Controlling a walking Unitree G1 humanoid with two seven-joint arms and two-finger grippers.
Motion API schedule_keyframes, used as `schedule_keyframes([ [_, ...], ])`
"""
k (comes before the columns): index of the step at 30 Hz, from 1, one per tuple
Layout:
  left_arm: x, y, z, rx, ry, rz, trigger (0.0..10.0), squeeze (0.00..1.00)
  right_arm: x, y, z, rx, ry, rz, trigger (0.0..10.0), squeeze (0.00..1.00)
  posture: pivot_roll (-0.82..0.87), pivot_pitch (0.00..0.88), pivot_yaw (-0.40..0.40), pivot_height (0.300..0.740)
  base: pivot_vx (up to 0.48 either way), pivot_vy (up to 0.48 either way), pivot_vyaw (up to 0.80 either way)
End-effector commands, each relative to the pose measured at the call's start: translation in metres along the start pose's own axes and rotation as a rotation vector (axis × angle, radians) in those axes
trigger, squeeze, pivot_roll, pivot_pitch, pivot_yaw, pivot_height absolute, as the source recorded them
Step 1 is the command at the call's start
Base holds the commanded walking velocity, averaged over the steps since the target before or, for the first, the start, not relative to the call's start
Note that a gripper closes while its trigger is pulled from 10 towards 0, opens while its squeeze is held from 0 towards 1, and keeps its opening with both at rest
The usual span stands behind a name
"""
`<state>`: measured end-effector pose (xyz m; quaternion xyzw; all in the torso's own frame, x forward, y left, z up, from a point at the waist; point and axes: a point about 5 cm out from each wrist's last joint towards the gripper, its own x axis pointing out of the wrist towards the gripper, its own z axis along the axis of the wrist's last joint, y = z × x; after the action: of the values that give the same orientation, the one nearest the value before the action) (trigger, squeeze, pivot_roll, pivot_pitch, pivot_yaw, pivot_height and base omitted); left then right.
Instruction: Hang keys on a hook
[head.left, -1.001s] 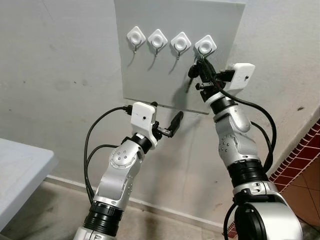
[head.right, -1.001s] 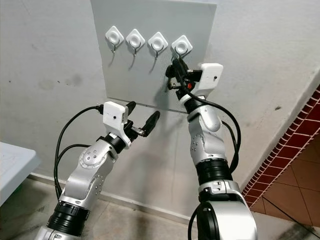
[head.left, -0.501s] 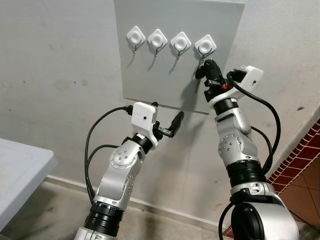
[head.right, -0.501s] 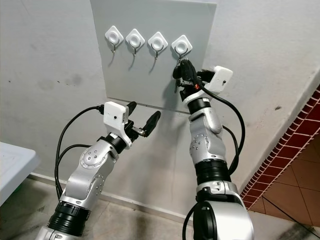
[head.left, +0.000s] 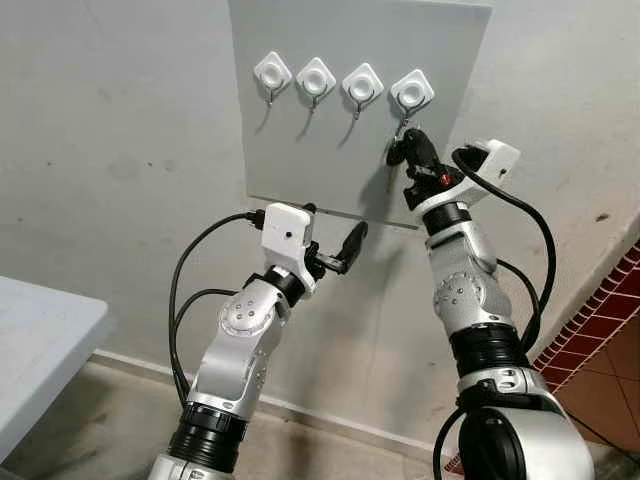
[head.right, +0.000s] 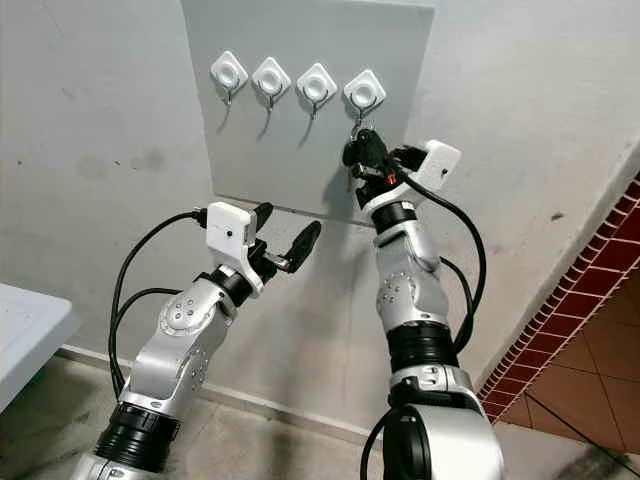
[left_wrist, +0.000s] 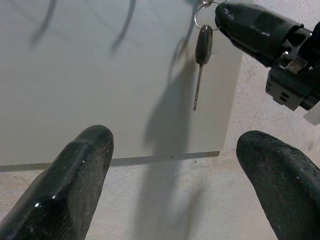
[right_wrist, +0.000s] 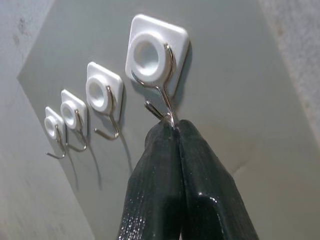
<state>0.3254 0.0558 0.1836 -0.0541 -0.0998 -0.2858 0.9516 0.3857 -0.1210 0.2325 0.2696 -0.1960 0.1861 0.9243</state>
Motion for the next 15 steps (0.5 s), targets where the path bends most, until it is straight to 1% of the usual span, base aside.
schedule_keyframes([
  [1,0.002,-0.001,0.009,0.004,-0.027,-0.009,10.0,0.0,-0.003,-0.001,-0.002,0.01,0.01,-0.003,10.0,0.0,-0.04,0.0,-0.004,0.74,0.0,0.0,0.0],
  [2,0.002,-0.001,0.009,0.004,-0.027,-0.008,10.0,0.0,-0.003,-0.001,-0.003,0.015,0.01,-0.004,10.0,0.51,-0.04,0.0,-0.004,0.74,0.0,0.0,0.0],
  [3,0.002,-0.001,0.009,0.004,-0.027,-0.008,10.0,0.0,-0.003,-0.001,-0.003,0.015,0.01,-0.004,10.0,0.51,-0.04,0.0,-0.004,0.74,0.0,0.0,0.0],
  [4,0.002,0.0,0.009,0.005,-0.024,-0.005,10.0,0.0,-0.005,-0.001,-0.004,0.021,0.004,0.001,10.0,1.0,-0.04,0.0,-0.002,0.74,0.0,0.0,0.0],
  [12,0.003,0.001,0.009,-0.005,-0.022,0.0,10.0,0.0,-0.013,-0.004,-0.008,0.004,0.01,-0.035,10.0,1.0,-0.04,0.0,-0.001,0.74,0.0,0.0,0.0],
  [15,0.003,0.002,0.008,-0.009,-0.019,0.005,10.0,0.0,-0.019,-0.007,-0.011,-0.031,0.014,-0.044,10.0,1.0,-0.04,0.0,0.001,0.74,0.0,0.0,0.0],
])
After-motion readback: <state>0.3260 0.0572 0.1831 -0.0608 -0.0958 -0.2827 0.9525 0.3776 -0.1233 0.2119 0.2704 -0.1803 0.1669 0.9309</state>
